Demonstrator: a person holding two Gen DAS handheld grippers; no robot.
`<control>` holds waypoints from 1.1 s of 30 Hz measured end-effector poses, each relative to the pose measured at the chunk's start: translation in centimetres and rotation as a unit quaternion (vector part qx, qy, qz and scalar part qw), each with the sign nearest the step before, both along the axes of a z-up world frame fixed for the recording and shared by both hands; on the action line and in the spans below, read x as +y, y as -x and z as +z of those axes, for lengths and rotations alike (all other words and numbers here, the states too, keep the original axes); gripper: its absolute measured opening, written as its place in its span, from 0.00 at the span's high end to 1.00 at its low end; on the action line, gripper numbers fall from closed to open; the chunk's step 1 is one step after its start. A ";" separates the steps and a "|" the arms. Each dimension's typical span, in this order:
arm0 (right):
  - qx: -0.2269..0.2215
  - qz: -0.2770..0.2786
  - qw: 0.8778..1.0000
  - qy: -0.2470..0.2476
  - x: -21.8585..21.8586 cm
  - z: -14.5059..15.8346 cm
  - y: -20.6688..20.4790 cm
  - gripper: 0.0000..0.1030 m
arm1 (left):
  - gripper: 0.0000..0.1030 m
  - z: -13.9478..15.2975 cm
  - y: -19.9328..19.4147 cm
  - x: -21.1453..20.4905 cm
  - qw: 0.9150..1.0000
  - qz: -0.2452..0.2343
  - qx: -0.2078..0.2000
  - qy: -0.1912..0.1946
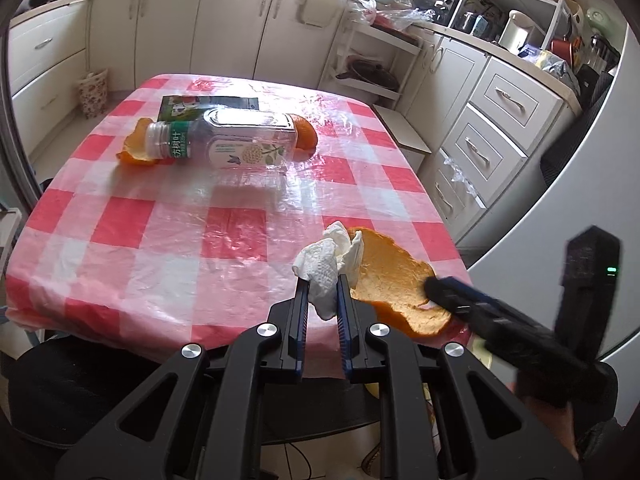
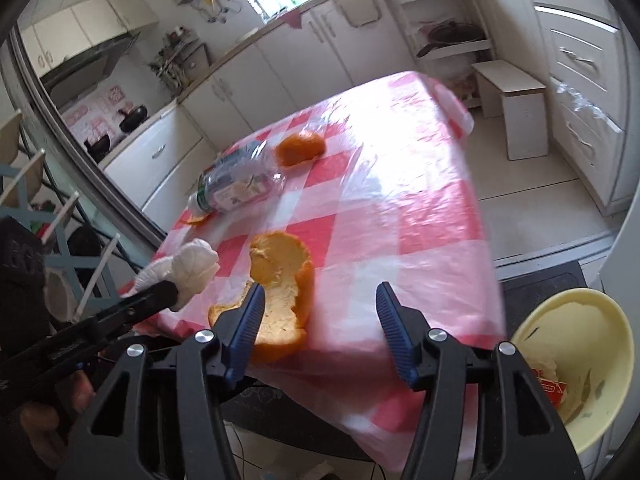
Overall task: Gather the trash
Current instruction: 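Lift the orange peel with the right gripper while the left holds the white tissue, then open the right gripper over the yellow basin while the left gripper releases the tissue there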
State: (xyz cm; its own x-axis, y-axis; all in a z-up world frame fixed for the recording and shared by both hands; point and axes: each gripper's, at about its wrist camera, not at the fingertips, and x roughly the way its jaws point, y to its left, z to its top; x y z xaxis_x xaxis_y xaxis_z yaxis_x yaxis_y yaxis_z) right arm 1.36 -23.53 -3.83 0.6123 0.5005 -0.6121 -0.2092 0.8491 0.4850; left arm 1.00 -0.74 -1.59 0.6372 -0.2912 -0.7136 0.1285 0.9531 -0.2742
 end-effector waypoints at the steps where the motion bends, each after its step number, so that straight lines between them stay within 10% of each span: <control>1: -0.002 0.005 1.000 0.007 0.6 -0.2 -0.3 0.51 | 0.88 0.1 0.0 0.0 1.000 -0.001 -0.001 0.000; 4: 0.008 0.020 1.000 0.018 1.4 -0.9 -0.8 0.92 | 0.88 0.2 0.2 -0.4 1.000 -0.008 -0.003 -0.003; 20: -0.011 -0.069 0.992 0.108 -7.5 3.6 3.0 0.94 | 0.88 2.4 1.1 -5.2 0.997 -0.069 -0.026 0.015; 33: 0.047 -0.023 0.946 0.319 -12.2 2.5 3.5 0.94 | 0.88 3.6 2.8 -11.6 0.990 -0.133 -0.036 0.007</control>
